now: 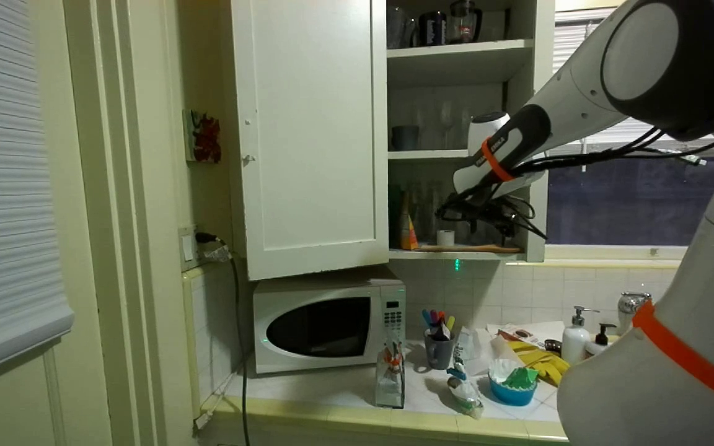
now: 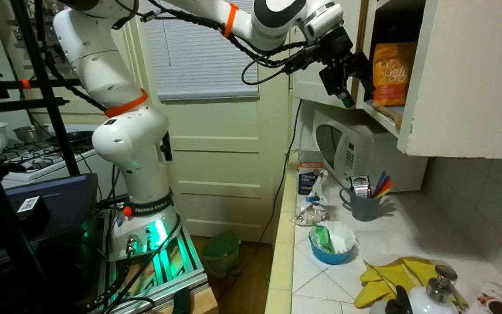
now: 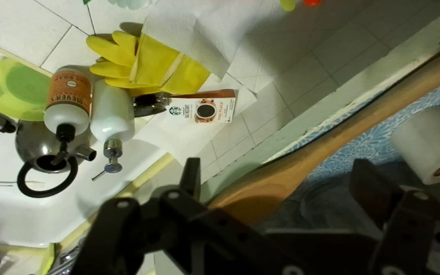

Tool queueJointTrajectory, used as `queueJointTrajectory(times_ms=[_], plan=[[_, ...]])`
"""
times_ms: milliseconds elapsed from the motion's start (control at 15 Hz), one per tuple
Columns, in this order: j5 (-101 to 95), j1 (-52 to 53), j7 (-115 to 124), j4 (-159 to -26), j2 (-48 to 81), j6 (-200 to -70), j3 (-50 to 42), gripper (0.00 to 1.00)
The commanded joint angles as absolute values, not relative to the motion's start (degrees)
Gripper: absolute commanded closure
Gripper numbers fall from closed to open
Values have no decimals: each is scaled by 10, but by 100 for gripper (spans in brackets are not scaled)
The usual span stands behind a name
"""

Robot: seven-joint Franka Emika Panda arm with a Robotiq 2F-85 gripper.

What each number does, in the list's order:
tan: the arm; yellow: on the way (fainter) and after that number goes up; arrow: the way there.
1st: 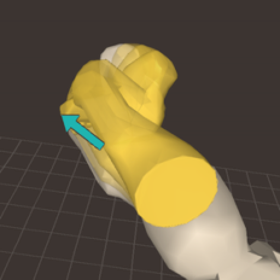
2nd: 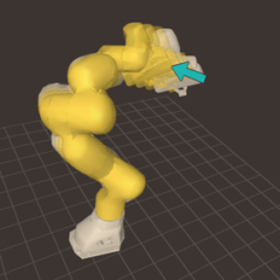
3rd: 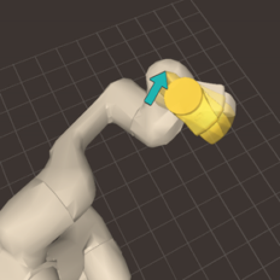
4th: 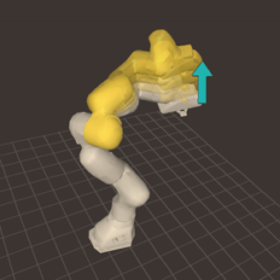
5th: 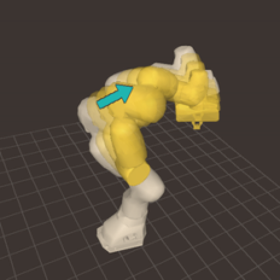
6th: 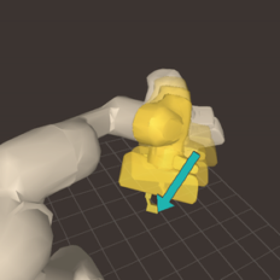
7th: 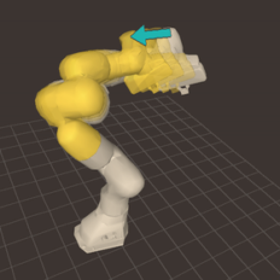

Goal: Remove the wooden spoon from the cabinet and place it on the counter top

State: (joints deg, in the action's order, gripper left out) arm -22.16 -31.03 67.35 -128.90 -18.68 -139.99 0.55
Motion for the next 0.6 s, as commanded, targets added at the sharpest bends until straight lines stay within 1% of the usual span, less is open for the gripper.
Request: queueJointTrajectory(times_ms=[0, 267, 333, 467, 533], plan=[[-267, -311, 826, -1265, -147, -1380, 15, 0], [-283, -291, 953, -1236, -119, -1359, -5, 0], [-273, -270, 895, -1260, -136, -1377, -24, 0], [-279, -266, 926, -1246, -125, -1372, -31, 0], [-255, -256, 931, -1236, -116, -1346, -34, 0]])
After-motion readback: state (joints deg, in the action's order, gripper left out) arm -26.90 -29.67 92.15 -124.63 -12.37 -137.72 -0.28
